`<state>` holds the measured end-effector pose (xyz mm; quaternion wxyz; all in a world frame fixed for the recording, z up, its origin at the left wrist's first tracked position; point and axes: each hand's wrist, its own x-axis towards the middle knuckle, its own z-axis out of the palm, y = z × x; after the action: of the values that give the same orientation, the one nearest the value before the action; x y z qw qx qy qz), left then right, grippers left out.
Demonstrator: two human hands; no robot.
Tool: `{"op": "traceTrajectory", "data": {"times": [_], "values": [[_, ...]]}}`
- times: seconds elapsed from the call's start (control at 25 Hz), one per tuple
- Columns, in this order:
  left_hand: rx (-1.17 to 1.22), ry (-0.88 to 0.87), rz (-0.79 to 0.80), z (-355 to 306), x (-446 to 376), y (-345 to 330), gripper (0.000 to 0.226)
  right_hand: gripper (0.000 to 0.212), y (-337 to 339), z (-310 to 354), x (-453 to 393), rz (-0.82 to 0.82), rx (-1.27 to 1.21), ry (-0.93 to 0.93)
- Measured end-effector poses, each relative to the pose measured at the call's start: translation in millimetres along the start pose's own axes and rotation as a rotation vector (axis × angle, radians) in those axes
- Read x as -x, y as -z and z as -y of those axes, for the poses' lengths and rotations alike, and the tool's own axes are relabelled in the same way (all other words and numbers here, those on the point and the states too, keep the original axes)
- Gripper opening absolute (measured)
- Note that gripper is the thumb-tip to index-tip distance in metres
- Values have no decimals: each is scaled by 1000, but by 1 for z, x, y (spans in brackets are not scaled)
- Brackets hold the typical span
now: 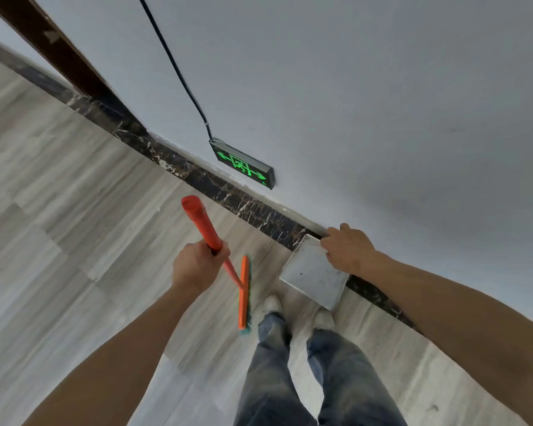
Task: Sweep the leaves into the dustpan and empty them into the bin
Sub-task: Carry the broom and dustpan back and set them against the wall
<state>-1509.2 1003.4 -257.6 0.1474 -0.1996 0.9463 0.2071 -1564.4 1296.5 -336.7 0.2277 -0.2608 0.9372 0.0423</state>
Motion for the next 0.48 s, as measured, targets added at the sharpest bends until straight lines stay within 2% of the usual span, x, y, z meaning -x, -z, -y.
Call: {"op": "traceTrajectory", "data": {"times": [0.24, 0.48], "values": [[-6, -80, 50, 13, -53, -6, 30, 23, -19, -15, -36, 79, 118, -26], [-5, -164, 102, 27, -83, -5, 20, 29, -35, -24, -63, 210, 131, -88]]}}
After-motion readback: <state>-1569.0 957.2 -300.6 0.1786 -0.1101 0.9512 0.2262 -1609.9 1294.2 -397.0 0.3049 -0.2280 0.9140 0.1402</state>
